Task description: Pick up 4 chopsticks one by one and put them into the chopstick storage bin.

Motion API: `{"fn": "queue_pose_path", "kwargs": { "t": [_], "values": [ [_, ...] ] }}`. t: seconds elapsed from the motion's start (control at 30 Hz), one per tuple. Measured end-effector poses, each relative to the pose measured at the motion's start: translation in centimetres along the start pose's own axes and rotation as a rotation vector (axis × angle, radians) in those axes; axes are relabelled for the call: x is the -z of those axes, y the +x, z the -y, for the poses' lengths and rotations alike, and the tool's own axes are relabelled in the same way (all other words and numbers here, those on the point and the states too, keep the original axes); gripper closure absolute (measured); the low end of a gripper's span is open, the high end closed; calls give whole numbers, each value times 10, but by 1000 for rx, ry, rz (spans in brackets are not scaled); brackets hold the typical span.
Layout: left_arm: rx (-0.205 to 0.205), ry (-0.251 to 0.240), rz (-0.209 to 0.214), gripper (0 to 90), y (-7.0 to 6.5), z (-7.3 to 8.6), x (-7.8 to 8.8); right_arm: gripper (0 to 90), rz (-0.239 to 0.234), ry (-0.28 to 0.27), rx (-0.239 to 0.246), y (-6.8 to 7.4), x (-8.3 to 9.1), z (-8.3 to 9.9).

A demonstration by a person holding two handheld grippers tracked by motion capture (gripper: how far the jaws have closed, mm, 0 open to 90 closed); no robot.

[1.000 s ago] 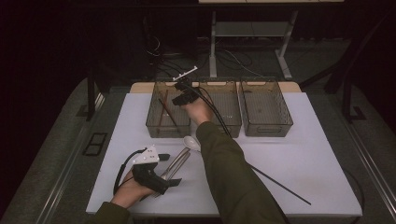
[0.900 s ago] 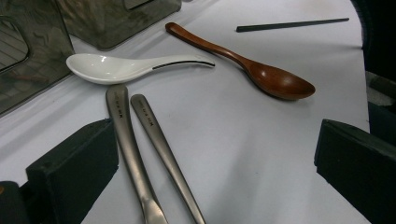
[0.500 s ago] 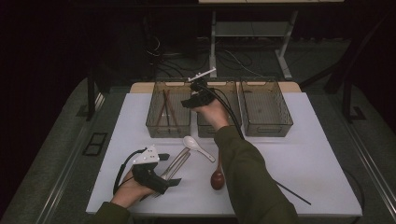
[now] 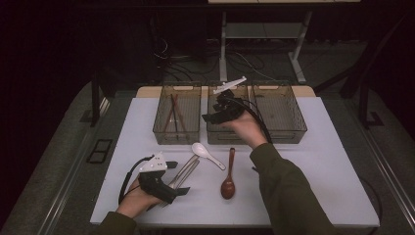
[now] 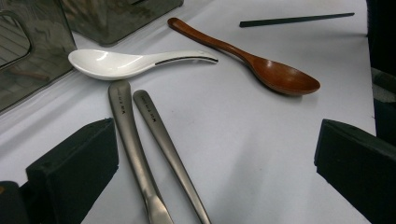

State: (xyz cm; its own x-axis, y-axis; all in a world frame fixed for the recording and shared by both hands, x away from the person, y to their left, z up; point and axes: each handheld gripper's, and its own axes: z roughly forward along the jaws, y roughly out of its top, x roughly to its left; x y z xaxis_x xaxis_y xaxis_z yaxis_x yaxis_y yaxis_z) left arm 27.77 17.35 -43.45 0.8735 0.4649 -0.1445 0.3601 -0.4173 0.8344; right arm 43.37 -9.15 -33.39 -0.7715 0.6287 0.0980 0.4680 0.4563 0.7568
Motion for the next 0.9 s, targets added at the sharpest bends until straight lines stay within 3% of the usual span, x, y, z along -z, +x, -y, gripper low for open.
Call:
{"fn": "queue_pose_path", "kwargs": {
  "t": [0.6, 0.9],
  "values": [
    [-4, 17, -3, 0, 0, 1, -2, 331, -27, -58, 26, -9, 50, 52],
    [-7, 22, -4, 0, 0, 1, -2, 331, -26, -71, 25, -12, 74, 90]
  ]
}}
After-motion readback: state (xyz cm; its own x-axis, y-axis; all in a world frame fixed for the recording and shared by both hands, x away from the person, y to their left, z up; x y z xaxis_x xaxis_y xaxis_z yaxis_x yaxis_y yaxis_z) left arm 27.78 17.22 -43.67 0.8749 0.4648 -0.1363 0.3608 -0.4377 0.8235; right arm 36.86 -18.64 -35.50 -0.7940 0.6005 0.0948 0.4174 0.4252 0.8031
